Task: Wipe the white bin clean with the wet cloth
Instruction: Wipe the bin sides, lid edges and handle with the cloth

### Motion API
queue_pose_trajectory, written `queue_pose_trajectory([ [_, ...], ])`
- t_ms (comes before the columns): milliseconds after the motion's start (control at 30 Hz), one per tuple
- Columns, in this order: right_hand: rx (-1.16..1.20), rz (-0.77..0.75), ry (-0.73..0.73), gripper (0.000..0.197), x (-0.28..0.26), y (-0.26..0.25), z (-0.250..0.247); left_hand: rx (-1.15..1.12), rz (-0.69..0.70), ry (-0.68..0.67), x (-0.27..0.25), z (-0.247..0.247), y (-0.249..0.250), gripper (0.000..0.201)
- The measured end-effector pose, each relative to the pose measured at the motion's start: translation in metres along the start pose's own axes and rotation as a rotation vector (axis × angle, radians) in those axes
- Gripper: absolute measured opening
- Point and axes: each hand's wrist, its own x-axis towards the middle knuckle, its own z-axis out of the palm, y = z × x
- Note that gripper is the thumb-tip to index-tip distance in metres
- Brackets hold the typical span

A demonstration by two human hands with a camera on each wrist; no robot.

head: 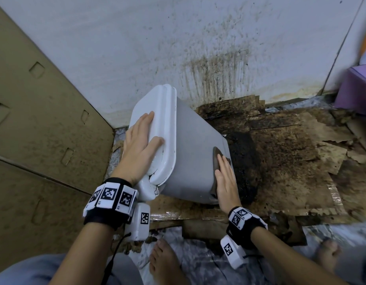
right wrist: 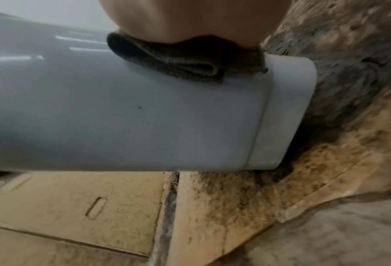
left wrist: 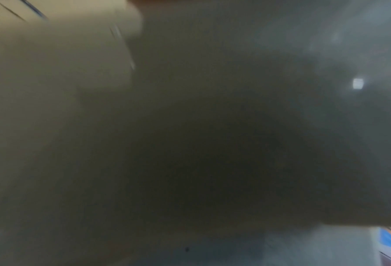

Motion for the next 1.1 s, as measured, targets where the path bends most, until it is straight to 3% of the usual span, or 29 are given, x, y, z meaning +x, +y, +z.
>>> queue_pose_trajectory([
  [233, 0.064, 0.130, 0.010, 0.069, -0.003, -0.025, 0.000, 0.020, -0.003, -0.005, 0.001, 0.001, 0.003, 0.072],
  [433, 0.092, 0.183, 0.071, 0.054, -0.010, -0.058, 0.006, 0.048, 0.008, -0.003, 0.003, 0.003, 0.007, 0.073],
  [867, -0.037, 0.105, -0.005, 0.053, -0.010, -0.105, 0.009, 0.038, -0.002, -0.001, 0.003, 0.001, 0.005, 0.073],
  [1100, 0.145, 0.063, 0.076, 0.050, -0.010, -0.117, 0.005, 0.054, -0.002, -0.012, 0.002, 0.001, 0.010, 0.075],
])
